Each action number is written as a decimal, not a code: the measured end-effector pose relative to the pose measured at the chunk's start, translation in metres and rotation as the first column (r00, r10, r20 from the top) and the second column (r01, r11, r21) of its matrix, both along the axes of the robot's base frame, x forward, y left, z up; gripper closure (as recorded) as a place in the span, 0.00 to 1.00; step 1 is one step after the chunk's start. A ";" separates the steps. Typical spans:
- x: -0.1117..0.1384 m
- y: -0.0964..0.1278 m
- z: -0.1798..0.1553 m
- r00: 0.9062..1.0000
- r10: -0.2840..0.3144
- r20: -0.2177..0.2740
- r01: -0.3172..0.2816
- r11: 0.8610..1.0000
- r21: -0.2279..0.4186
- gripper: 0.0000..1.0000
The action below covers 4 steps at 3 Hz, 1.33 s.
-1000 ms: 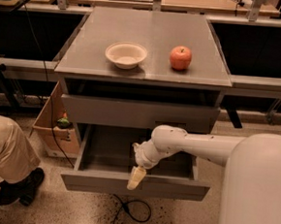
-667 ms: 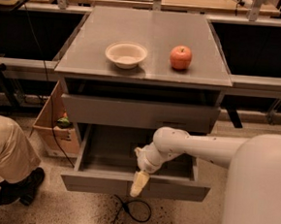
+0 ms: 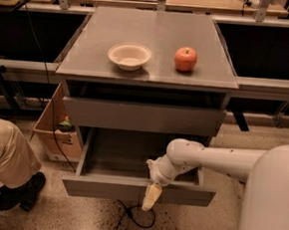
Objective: Close middle drawer
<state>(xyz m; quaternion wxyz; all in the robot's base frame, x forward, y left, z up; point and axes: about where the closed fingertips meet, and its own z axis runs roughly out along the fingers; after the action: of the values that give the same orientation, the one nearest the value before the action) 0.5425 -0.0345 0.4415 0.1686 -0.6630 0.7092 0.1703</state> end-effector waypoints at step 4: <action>0.023 0.011 -0.031 0.999 0.027 0.017 -0.027 1.000 0.001 0.63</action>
Offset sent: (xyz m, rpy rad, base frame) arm 0.0244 0.0070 -0.0446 0.0006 -0.0105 0.0184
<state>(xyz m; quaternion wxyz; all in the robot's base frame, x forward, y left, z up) 0.5654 -0.0231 0.4106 0.1727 -0.6738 0.6988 0.1671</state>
